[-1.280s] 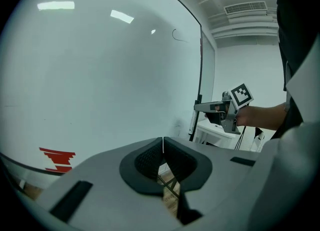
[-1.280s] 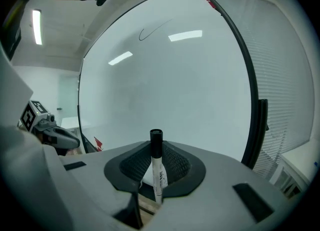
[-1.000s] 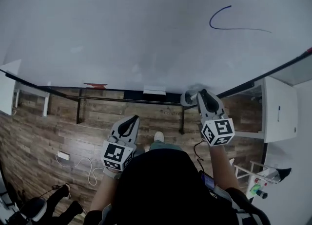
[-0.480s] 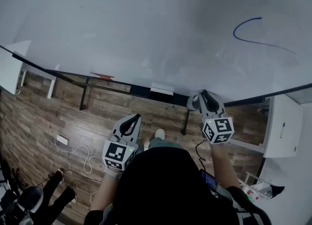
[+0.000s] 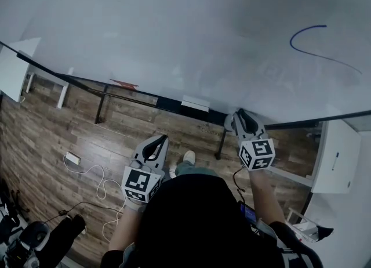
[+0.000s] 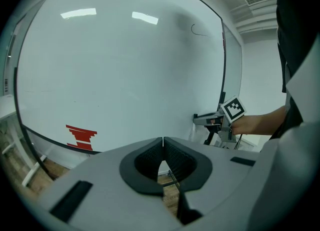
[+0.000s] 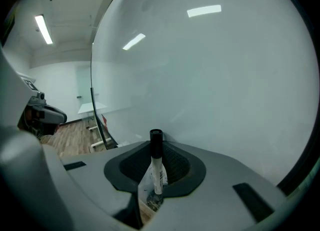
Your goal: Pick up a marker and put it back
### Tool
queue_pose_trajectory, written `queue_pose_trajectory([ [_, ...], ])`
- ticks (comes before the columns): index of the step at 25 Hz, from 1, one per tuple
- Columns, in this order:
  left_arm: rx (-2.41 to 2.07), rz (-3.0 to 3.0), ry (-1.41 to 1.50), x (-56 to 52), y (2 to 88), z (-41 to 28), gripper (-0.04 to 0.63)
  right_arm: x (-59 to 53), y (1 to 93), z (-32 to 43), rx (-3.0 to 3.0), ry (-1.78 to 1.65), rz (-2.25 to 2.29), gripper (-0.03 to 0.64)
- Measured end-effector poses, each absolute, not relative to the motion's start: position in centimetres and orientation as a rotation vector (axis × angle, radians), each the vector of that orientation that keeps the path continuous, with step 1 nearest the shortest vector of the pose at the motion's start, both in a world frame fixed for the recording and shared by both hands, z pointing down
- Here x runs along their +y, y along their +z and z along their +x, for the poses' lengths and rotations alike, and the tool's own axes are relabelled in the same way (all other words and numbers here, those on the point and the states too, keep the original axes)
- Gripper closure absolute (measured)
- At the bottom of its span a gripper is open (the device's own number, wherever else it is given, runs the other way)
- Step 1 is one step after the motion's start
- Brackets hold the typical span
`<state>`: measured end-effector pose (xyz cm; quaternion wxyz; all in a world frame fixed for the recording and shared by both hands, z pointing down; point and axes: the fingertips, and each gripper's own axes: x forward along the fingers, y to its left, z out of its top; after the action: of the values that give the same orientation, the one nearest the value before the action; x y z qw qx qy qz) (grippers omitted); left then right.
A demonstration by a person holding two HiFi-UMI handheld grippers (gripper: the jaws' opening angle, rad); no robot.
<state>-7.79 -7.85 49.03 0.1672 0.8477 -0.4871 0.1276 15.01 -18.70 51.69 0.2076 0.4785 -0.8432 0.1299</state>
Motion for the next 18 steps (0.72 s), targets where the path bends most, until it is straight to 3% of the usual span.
queue_pose_trajectory([
  [18,-1.392,2.397,0.349,-7.0,49.4,-9.0,0.572,-18.3,53.0,14.4,-2.309,0.372,1.308,0.522],
])
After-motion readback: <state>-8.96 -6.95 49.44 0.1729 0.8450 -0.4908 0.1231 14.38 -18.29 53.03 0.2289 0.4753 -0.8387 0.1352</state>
